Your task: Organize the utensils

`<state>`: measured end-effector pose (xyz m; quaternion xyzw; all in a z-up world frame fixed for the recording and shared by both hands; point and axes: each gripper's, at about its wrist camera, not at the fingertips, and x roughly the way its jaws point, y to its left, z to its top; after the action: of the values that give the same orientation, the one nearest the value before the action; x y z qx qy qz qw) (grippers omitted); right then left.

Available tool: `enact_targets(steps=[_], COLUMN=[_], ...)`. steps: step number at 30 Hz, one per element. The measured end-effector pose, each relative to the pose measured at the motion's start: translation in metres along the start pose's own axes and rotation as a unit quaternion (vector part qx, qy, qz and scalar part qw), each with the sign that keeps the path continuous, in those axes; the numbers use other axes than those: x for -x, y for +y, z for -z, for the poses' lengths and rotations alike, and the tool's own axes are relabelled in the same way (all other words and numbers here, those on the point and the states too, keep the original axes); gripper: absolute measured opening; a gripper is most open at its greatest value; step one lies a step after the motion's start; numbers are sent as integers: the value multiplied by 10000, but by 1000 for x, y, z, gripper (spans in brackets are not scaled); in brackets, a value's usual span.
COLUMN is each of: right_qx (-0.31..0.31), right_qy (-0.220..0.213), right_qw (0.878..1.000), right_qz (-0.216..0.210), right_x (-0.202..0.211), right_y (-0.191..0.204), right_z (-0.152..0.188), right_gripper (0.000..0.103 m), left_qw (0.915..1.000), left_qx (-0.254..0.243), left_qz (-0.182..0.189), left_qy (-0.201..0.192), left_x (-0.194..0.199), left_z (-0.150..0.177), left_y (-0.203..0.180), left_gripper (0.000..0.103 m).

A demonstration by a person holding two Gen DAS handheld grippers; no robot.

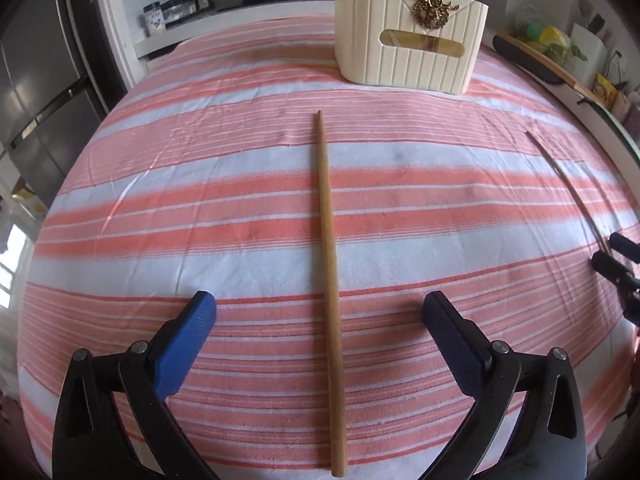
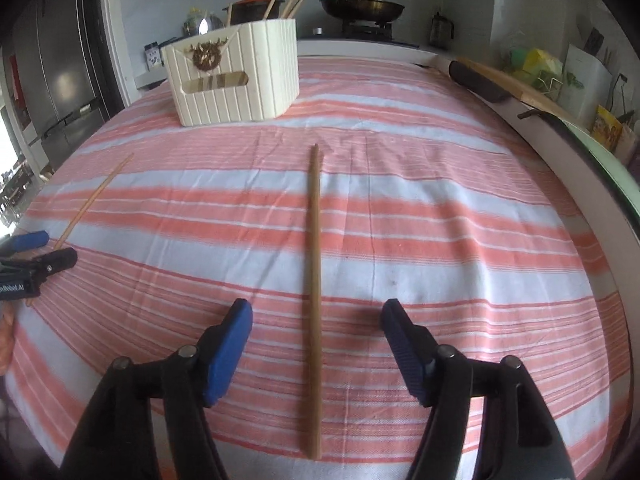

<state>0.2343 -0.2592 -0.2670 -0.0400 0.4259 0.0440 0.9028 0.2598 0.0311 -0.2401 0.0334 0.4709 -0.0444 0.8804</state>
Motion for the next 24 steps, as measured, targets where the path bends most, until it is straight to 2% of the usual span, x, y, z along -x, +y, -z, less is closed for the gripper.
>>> enact_targets(steps=[4, 24], right_qx=[-44, -30], right_qy=[-22, -54], right_qw=[10000, 10000], right_qz=[-49, -16], right_x=[-1, 0], right_y=[-2, -2], right_z=[-2, 0], right_gripper=[74, 74], left_qw=[9999, 9999], left_qx=[39, 37], left_qz=[18, 69], left_qy=[-108, -132], left_x=[2, 4], left_z=[2, 3], left_y=[1, 2], left_gripper=[102, 102])
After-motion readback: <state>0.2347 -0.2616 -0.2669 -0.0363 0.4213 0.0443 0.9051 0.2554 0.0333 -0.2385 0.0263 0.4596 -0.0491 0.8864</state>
